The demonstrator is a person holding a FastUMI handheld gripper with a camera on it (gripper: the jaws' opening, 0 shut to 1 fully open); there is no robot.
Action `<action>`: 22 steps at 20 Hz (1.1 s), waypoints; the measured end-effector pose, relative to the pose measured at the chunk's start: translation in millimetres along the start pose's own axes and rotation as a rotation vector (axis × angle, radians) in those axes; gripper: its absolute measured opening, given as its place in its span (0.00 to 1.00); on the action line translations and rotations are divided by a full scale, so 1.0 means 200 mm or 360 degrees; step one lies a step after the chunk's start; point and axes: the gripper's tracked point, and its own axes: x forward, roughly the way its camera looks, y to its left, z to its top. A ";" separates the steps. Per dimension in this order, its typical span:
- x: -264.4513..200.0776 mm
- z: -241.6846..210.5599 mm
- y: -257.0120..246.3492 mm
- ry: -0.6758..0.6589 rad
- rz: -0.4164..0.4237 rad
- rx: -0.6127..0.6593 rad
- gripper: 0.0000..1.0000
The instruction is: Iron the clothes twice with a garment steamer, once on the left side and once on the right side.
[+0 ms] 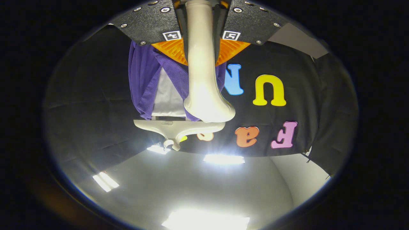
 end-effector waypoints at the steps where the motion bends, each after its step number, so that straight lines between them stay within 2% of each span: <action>1: 0.04 -0.03 -0.03 0.0006 -0.0034 -0.0003 0.32; 7: 0.19 -0.20 -0.11 0.0035 -0.0142 -0.0033 0.32; 11: 0.20 -0.36 -0.14 0.0058 -0.0169 -0.0041 0.32; 22: 0.06 -0.94 -0.12 0.0322 -0.0089 -0.0167 0.32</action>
